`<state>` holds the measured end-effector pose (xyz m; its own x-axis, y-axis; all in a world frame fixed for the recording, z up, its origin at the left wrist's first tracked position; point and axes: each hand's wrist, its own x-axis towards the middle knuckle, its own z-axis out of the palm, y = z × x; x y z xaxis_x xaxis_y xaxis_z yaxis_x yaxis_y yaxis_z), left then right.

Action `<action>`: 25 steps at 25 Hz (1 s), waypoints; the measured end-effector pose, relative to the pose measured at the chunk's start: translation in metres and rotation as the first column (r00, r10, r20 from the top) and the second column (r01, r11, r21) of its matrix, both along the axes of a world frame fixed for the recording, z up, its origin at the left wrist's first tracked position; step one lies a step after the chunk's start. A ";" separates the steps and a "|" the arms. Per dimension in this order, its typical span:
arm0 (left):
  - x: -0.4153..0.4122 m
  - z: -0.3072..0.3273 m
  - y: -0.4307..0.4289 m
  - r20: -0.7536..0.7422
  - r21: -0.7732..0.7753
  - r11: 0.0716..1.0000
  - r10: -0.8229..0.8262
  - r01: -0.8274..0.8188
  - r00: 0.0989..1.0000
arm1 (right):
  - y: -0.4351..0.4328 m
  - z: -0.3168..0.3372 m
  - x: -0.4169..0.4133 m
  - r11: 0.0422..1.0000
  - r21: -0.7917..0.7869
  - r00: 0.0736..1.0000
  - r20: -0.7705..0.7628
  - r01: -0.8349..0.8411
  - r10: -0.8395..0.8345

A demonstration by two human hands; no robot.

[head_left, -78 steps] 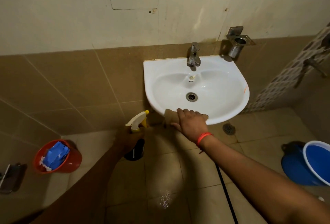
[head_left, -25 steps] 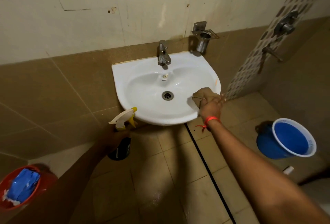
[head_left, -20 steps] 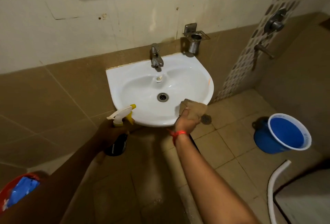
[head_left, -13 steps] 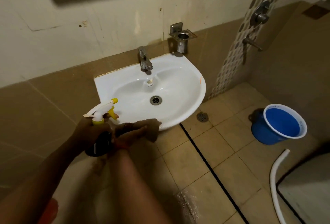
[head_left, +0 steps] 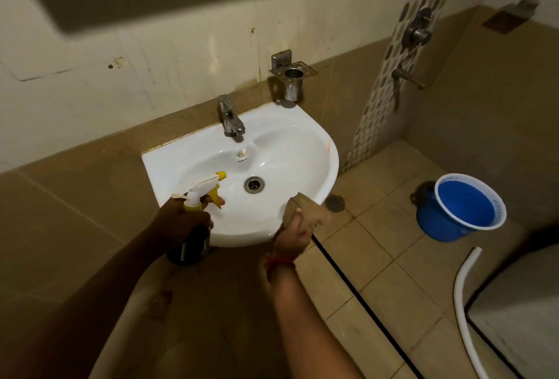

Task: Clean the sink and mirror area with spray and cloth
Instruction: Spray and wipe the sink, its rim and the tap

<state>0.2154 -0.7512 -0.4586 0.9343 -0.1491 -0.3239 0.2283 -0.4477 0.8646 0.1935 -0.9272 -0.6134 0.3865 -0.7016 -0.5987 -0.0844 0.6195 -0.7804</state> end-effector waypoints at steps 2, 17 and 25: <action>0.009 -0.006 -0.024 -0.012 0.028 0.998 -0.061 0.061 0.998 | -0.040 0.006 0.003 0.994 0.111 0.988 0.155 -0.002 -0.015; 0.131 -0.056 -0.163 0.100 0.123 0.972 -0.212 0.199 0.972 | -0.078 0.037 0.028 0.929 -0.267 0.964 -0.135 -0.256 0.227; 0.152 -0.070 -0.161 0.008 0.037 0.999 -0.022 0.022 1.000 | -0.212 0.049 0.174 0.389 -0.328 0.486 -0.755 -0.861 0.440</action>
